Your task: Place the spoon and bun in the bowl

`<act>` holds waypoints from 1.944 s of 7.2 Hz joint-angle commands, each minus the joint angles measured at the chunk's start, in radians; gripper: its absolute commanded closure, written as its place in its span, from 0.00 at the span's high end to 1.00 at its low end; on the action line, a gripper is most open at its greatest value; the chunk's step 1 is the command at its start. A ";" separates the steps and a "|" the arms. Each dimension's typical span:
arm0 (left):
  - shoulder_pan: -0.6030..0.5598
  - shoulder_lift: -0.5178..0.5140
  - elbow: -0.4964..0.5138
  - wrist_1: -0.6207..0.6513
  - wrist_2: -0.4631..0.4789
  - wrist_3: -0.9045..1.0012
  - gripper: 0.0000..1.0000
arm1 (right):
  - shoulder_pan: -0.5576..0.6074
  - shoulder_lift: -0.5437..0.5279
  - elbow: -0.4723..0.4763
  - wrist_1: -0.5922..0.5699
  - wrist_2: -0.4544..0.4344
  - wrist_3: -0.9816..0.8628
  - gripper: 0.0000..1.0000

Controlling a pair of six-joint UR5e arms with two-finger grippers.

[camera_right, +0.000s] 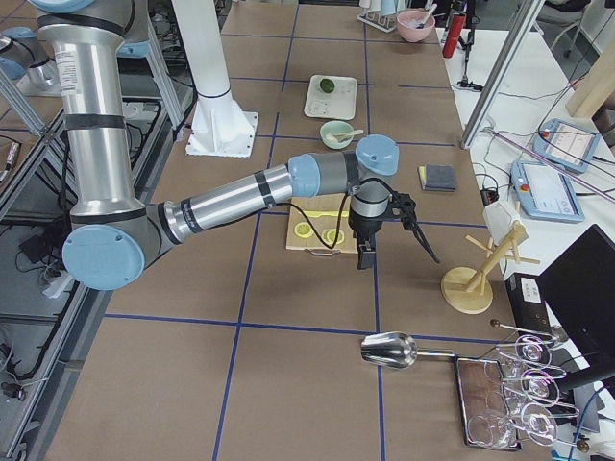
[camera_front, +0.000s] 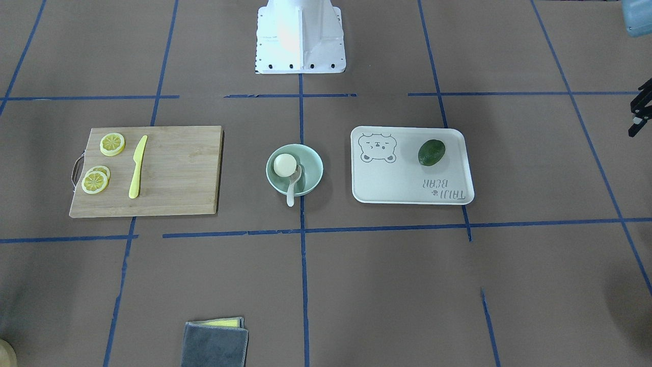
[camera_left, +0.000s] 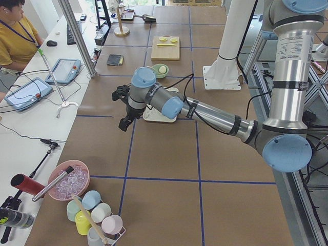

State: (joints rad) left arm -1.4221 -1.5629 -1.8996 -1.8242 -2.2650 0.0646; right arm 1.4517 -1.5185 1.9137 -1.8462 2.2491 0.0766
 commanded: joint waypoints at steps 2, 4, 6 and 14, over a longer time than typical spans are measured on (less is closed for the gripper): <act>-0.059 0.086 0.003 0.002 -0.002 0.014 1.00 | 0.022 -0.022 0.005 -0.022 -0.025 0.081 1.00; -0.066 0.093 0.062 0.003 0.002 0.015 1.00 | 0.044 -0.101 0.126 -0.028 0.001 0.066 1.00; -0.066 0.130 0.065 -0.007 0.008 0.015 1.00 | 0.041 -0.120 0.073 -0.015 0.178 0.022 1.00; -0.212 0.125 0.105 0.099 -0.001 0.023 1.00 | 0.029 -0.101 0.031 0.008 0.089 -0.021 1.00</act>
State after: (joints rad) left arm -1.6236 -1.4400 -1.8243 -1.7929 -2.2000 0.0834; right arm 1.4818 -1.6227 1.9539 -1.8441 2.3328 0.0557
